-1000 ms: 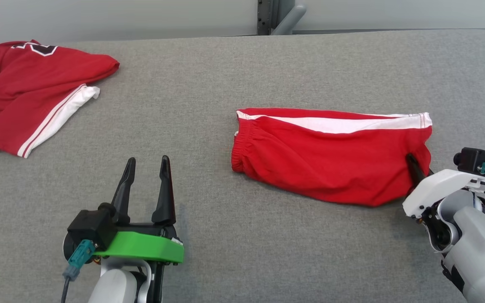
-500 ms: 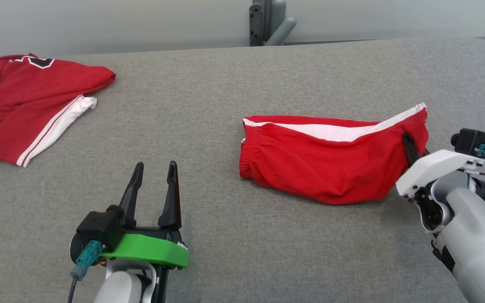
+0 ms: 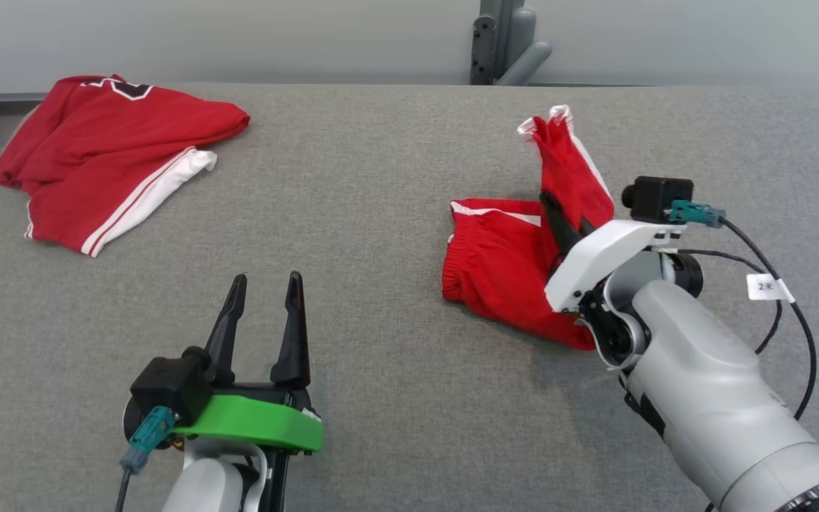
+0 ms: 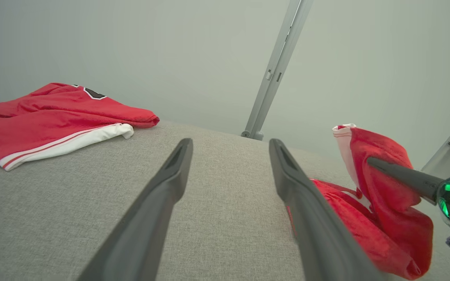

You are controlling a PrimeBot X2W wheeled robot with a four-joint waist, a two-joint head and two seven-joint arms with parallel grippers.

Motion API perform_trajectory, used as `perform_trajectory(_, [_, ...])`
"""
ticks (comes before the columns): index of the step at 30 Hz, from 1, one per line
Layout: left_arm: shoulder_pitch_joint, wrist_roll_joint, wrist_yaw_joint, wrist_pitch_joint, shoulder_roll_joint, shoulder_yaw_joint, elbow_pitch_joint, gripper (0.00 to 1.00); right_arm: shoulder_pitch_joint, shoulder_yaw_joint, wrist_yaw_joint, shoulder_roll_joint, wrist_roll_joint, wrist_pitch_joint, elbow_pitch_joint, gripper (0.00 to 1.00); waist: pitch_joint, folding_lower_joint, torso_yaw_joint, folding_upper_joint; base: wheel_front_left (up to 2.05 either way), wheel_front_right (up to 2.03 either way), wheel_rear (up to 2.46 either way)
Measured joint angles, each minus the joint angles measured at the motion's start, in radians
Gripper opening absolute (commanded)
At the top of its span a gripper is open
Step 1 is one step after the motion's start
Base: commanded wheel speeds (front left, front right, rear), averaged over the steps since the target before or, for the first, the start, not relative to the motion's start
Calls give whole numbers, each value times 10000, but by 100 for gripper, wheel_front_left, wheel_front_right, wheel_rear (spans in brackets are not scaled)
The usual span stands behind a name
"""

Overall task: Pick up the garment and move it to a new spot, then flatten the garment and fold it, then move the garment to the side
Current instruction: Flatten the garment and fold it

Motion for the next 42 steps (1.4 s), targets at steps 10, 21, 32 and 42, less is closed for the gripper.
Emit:
perform_trajectory(10, [-14, -153, 73, 0, 0, -113, -50, 100, -157, 790, 0, 487, -357, 207, 1133, 0, 165, 0, 681, 0, 0, 0, 0])
perform_trajectory(21, [-18, -238, 138, 0, 0, -96, -79, 100, -264, 1482, 0, 591, -453, 88, 1488, 100, 203, 0, 697, 0, 0, 0, 0])
perform_trajectory(32, [-7, -247, 173, 0, 0, -138, -94, 100, -49, 1814, 0, 608, -240, -650, 976, 100, 107, 0, 285, 0, 0, 0, 0])
perform_trajectory(42, [2, -217, 182, 0, 0, -159, -178, 100, 50, -134, 0, -105, -936, -1014, 123, 100, 117, 0, 33, 0, 0, 0, 0])
